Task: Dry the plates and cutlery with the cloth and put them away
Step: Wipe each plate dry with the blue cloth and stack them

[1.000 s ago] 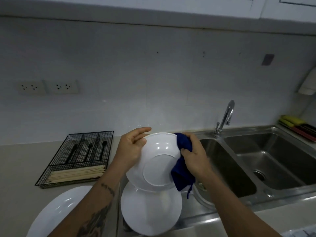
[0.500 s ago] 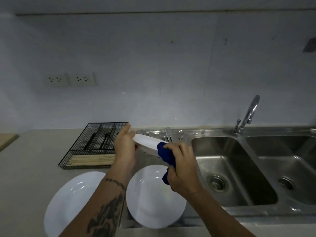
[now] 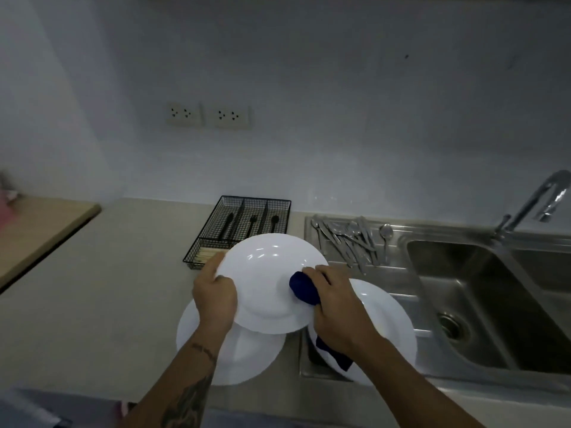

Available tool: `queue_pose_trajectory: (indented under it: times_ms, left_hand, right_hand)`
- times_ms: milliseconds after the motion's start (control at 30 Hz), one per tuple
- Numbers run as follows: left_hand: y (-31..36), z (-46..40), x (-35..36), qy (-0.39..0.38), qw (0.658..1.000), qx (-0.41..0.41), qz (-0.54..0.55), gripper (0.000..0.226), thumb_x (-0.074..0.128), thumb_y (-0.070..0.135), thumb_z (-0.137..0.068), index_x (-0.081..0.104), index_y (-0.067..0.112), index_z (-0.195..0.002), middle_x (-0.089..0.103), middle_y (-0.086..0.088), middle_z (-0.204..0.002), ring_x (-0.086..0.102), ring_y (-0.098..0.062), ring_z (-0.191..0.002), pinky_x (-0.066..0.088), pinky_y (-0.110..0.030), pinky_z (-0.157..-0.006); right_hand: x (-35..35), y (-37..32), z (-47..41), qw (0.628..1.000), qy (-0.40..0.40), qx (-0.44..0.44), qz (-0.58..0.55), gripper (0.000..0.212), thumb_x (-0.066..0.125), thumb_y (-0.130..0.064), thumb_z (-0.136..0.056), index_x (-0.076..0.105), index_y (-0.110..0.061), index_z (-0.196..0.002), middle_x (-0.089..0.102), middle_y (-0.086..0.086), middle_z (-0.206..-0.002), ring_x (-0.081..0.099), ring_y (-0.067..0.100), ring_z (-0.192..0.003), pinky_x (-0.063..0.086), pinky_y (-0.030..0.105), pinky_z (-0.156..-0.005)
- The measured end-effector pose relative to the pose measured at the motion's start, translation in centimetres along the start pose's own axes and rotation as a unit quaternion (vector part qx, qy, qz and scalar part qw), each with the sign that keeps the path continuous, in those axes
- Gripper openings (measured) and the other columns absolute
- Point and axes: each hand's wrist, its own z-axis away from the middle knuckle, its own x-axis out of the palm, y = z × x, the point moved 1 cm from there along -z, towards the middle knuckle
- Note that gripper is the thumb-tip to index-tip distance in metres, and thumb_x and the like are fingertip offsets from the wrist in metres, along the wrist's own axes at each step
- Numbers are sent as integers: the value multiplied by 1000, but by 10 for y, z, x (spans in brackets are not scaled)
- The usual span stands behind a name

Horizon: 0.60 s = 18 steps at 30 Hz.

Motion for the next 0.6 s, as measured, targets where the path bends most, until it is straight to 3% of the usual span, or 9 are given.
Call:
queue_pose_trajectory:
  times_ms: [300, 467, 600]
  left_hand:
    - [-46, -19, -98, 9, 997, -35, -73, 56, 42, -6, -84, 65, 21, -126, 65, -1, -123, 60, -25, -111, 50, -45, -101]
    - [-56, -18, -112, 6, 996, -31, -80, 55, 40, -8, -86, 63, 17, -129, 64, -5, -125, 58, -25, -111, 51, -43, -99]
    - [-61, -18, -118, 12, 996, -33, -86, 54, 39, -10, -87, 61, 10, -131, 61, -8, -125, 54, -20, -105, 47, -33, -94]
  right_hand:
    - [61, -62, -1, 996, -56, 64, -7, 43, 58, -11, -84, 39, -24, -120, 47, -1, -123, 46, 15, -102, 46, 31, -91]
    - [72, -73, 3, 993, -80, 85, 6, 44, 60, -8, -83, 30, -29, -106, 45, -1, -119, 47, 16, -99, 49, 30, -88]
    - [76, -78, 7, 992, -89, 92, 18, 47, 63, -9, -82, 35, -26, -115, 43, -2, -124, 47, 16, -104, 48, 31, -92]
